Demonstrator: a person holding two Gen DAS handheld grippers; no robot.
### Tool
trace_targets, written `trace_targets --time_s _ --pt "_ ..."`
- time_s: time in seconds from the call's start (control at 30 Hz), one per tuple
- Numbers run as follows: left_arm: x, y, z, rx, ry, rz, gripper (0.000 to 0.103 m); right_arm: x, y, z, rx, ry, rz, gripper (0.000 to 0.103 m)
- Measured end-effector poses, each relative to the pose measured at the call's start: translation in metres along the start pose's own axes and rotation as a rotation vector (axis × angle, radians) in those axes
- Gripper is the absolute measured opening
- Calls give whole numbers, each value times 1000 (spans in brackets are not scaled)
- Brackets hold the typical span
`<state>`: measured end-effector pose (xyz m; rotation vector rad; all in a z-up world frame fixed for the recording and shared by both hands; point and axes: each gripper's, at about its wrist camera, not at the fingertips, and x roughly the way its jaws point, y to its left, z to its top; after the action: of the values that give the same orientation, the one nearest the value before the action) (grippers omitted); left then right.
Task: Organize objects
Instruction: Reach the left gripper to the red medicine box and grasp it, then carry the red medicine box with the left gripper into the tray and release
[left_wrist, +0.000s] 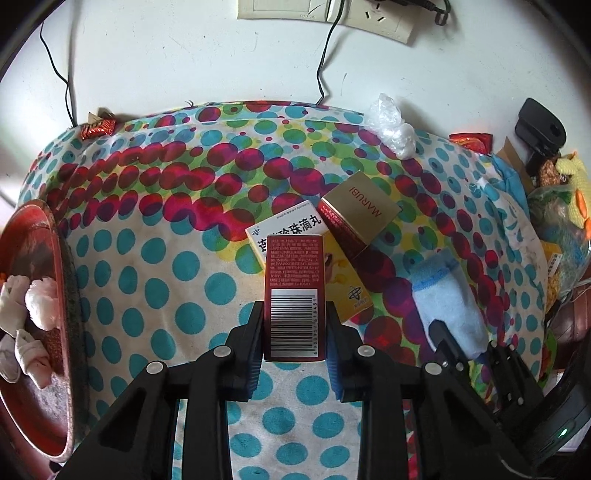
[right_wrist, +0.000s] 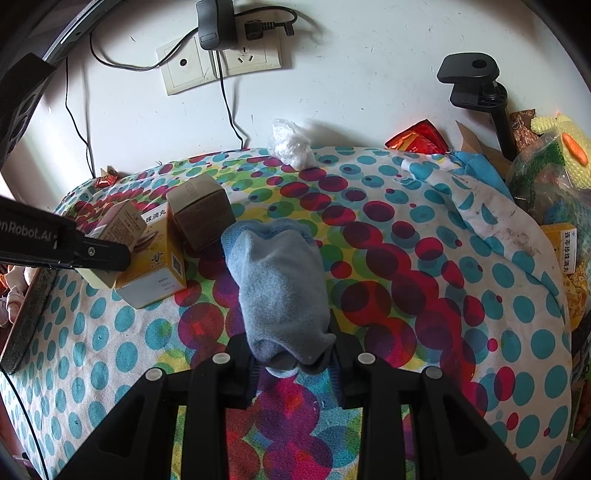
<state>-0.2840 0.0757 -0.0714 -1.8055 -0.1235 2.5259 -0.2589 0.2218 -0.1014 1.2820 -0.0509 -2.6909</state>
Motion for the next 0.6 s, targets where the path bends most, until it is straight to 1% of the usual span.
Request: trace_targets --time_s 0.1,0.43,0.6 --pt "-2 1 -7 24 -3 3 27 0 0 0 2 0 -2 29" --pt "-25 14 -25 90 -33 -24 27 0 1 0 3 0 -8 29" --pt "-39 23 -37 122 -50 -30 27 0 4 0 -8 2 -27 28"
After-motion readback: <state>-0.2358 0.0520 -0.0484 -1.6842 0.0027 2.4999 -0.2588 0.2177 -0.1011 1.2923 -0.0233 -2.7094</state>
